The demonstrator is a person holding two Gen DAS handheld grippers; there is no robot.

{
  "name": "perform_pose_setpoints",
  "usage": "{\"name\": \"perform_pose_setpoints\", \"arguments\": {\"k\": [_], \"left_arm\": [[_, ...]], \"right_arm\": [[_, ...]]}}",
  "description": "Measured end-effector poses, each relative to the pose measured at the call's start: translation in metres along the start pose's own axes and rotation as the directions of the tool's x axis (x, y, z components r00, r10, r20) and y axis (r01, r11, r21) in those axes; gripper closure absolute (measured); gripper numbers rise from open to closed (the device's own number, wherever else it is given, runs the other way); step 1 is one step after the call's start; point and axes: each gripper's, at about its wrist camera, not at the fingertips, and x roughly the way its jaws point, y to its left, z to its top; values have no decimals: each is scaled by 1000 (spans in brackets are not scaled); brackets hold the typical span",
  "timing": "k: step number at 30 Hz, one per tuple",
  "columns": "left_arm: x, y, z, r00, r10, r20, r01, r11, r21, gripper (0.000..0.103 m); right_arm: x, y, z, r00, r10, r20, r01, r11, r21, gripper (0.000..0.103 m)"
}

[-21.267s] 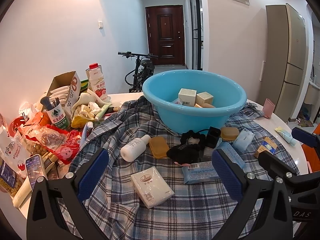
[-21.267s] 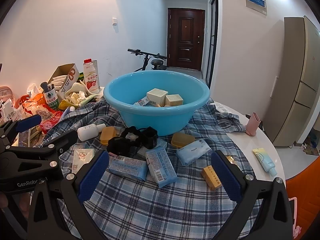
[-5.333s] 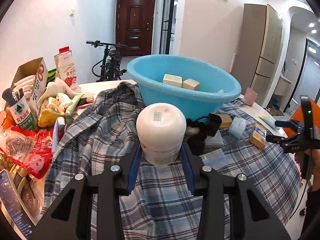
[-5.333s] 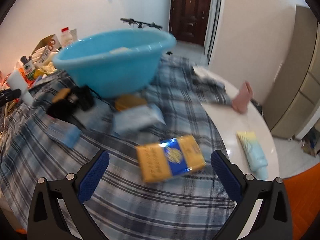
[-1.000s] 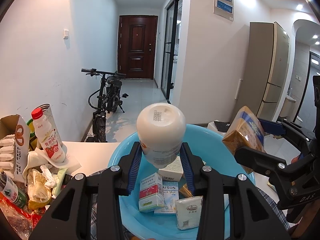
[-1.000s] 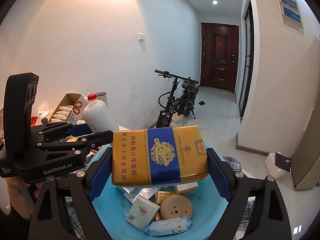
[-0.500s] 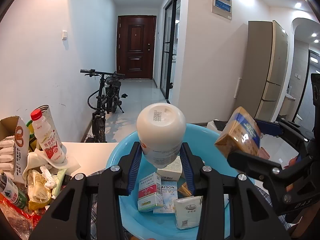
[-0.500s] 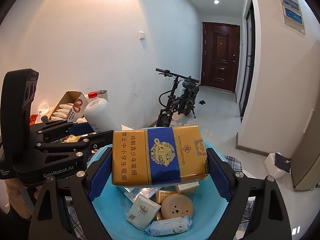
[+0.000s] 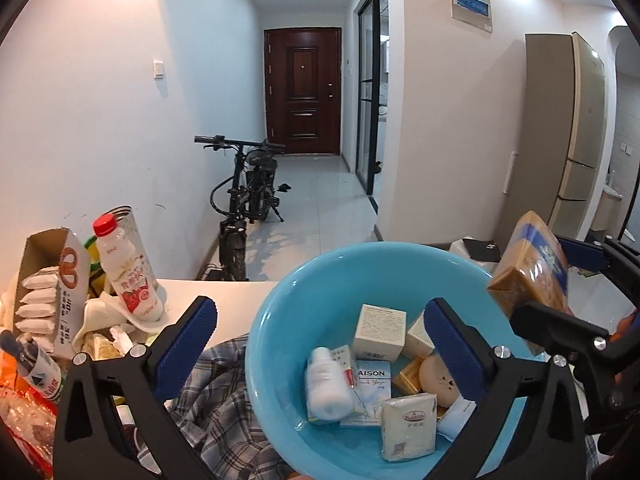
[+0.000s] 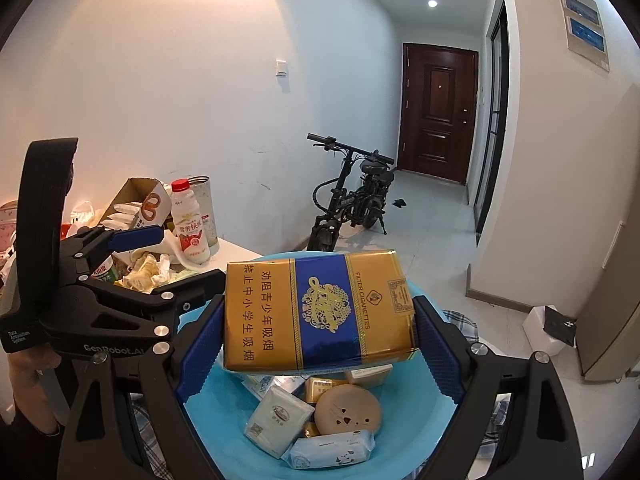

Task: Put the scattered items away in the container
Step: 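Hold the cigarette pack above the basin with the right gripper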

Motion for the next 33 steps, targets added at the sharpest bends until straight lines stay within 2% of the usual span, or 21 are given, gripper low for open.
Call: {"name": "perform_pose_setpoints", "arguments": {"k": [10,13,33], "left_arm": [[-2,-1,0,1000,4,1,-4,1000,6,0],[-2,2,1,1000,-14,-2,14,1000,-6,0],[-2,6,1,1000,2,-2,-2,1000,-21,0]], "right_arm": [[0,0,-1,1000,1,-2,-1,1000,-4,13],[-1,0,-1,1000,-1,-2,1,1000,-7,13],[-1,0,0,1000,1,0,-1,1000,-9,13]]}}
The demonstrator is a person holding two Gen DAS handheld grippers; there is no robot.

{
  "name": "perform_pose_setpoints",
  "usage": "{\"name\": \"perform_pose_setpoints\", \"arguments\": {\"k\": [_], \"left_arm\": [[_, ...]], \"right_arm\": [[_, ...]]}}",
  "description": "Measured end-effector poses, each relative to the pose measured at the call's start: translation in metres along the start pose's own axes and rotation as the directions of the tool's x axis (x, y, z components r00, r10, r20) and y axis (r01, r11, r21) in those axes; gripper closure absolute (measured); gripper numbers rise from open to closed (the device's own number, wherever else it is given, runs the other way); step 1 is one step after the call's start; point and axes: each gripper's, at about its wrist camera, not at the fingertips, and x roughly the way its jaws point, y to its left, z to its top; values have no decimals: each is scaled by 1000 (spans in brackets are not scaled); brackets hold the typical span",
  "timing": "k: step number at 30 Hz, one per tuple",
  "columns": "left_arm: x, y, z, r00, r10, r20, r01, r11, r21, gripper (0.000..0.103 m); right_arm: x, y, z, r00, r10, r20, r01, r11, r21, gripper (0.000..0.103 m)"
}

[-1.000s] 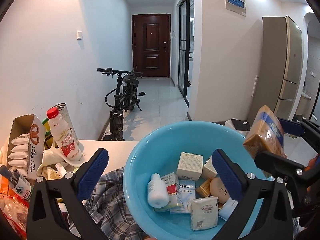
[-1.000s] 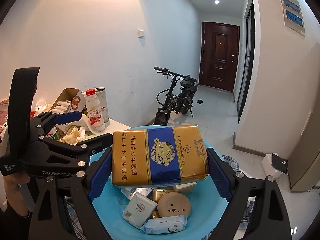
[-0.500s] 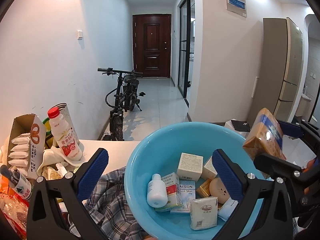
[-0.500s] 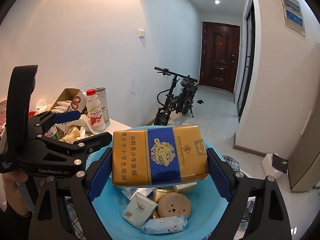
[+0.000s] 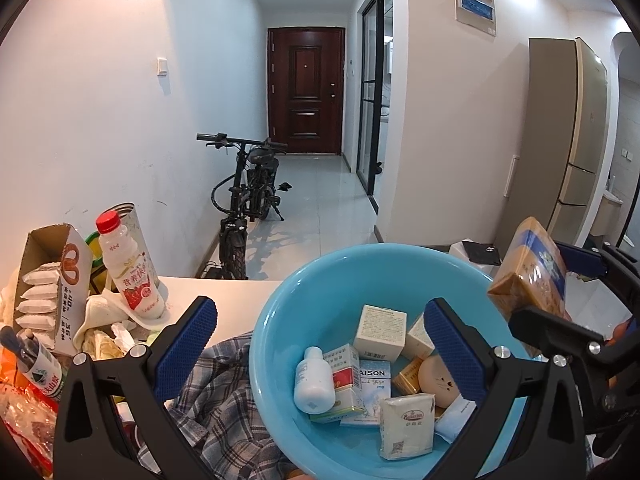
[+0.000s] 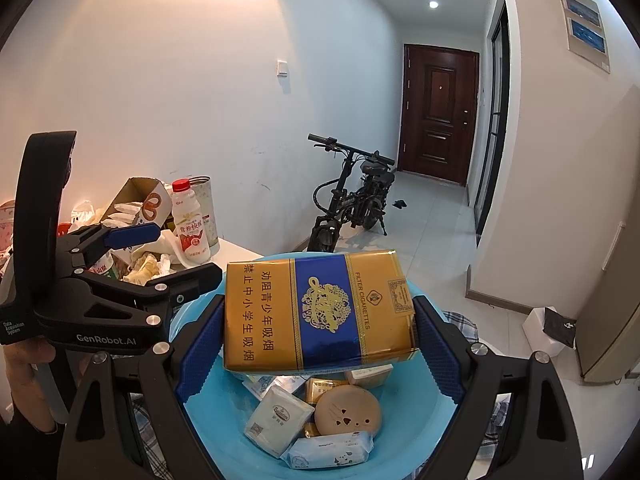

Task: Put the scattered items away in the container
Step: 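Hold the cigarette pack above the basin with the right gripper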

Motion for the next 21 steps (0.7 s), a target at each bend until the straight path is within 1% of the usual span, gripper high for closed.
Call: {"name": "perform_pose_setpoints", "arguments": {"k": [4,17,21], "left_arm": [[0,-1,0,1000,-3,-3,3,1000,9,0],[-1,2,0,1000,-16,-4,16,1000,-10,0],[0,-3,-1,1000,-12,-3,12,1000,8,0]], "right_arm": [[2,3,1,1000,0,-6,0,1000,-4,13],[5,11,1,1000,1,-10,-2,1000,-12,13],[5,11,0,1000,2,-9,-2,1000,-6,13]]}}
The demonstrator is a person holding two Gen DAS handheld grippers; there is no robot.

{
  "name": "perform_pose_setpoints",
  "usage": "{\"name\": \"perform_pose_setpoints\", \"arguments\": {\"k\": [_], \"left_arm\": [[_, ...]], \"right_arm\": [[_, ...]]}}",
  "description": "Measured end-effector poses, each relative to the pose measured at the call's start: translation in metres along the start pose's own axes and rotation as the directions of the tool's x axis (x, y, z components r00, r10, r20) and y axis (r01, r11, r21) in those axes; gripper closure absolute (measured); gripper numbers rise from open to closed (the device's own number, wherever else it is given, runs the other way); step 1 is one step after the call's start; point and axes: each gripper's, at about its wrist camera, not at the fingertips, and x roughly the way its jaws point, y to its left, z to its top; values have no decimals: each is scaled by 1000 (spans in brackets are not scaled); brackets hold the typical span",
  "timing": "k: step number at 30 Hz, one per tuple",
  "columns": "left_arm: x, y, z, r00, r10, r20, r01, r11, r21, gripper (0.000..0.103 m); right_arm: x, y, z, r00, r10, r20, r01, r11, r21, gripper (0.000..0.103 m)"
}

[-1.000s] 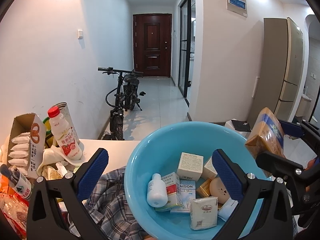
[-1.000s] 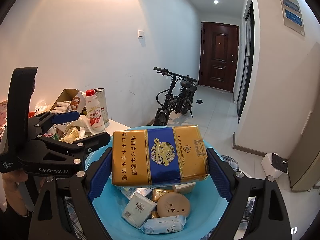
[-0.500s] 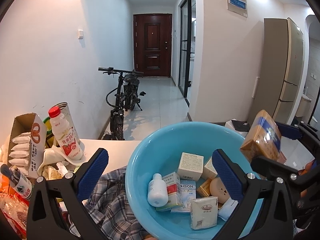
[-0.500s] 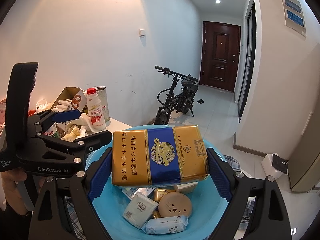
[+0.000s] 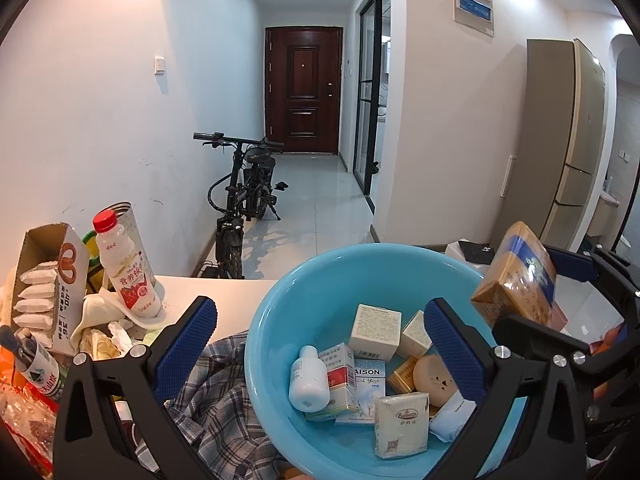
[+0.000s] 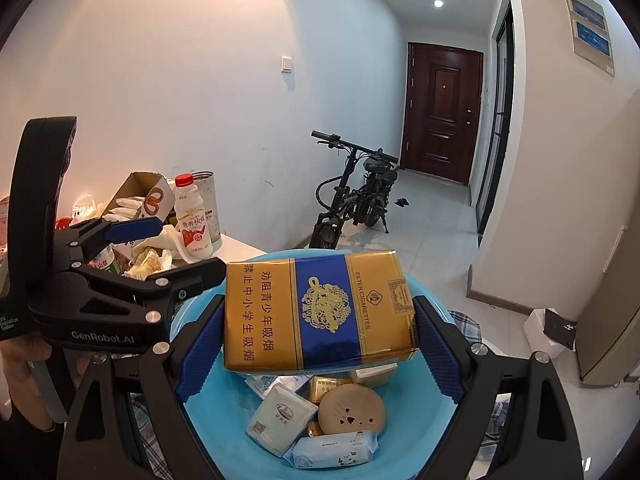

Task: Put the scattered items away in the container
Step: 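Hold the cigarette pack above the basin with the right gripper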

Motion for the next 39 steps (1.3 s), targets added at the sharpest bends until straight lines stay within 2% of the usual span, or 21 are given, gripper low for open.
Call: {"name": "perform_pose_setpoints", "arguments": {"k": [39], "left_arm": [[-4,0,2,1000,5,3,-5,1000,0,0]], "right_arm": [[-1,-2,-1,1000,-12,4,12,1000,10,13]]}}
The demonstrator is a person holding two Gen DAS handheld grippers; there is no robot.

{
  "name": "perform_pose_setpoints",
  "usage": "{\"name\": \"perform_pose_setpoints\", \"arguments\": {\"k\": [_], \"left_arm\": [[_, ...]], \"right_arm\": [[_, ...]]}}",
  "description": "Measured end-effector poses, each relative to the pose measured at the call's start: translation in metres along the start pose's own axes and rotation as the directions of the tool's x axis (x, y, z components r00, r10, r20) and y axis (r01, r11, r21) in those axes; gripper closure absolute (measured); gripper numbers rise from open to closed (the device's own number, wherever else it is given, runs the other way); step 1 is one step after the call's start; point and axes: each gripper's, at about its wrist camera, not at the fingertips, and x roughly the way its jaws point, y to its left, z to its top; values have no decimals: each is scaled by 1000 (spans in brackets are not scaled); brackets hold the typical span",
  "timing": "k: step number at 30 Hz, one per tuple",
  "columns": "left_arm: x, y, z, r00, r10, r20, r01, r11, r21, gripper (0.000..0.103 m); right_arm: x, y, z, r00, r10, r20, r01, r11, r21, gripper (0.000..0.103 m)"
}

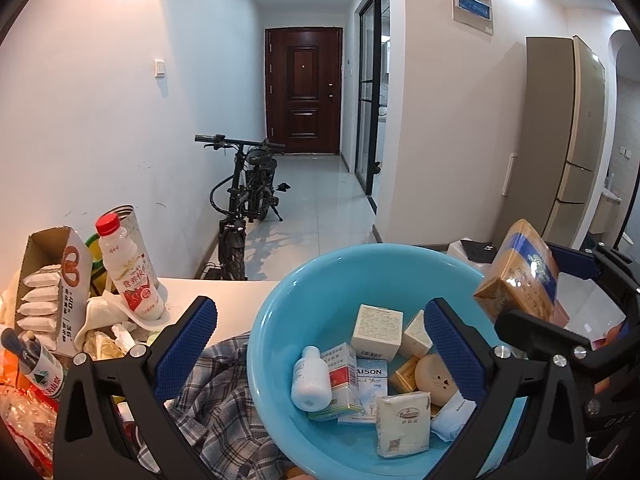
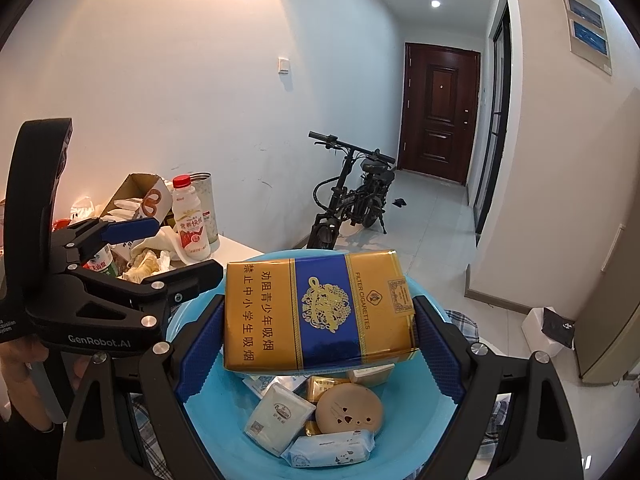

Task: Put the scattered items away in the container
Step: 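Hold the cigarette pack above the basin with the right gripper, then open the right gripper to drop the cigarette pack into the basin, then lower the left gripper to the table and grasp the black fabric item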

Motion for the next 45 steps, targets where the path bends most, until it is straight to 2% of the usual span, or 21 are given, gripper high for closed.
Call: {"name": "perform_pose_setpoints", "arguments": {"k": [13,14,16,21,34,37,45], "left_arm": [[-1,9,1,1000,-2,5,2,1000,-27,0],[-1,9,1,1000,-2,3,2,1000,-27,0],[-1,9,1,1000,9,5,-8,1000,-26,0],[-3,11,2,1000,-5,9,5,999,-42,0],[-21,-2,2,999,-6,32,5,1000,17,0],[-29,-9,0,999,-43,30,43,999,32,0],[-63,-12,-23,998,-56,4,56,995,88,0]], "right_arm": [[-2,-1,1,1000,-11,12,11,1000,0,12],[-1,-1,1,1000,-11,9,11,1000,0,11],[0,-1,1,1000,-29,6,29,1000,-1,0],[-5,2,2,998,-50,30,51,999,-10,0],[-22,-5,5,994,-94,56,94,996,10,0],[-31,-9,6,993,-96,72,95,995,21,0],[-56,-18,11,988,-87,129,79,995,64,0]]}}
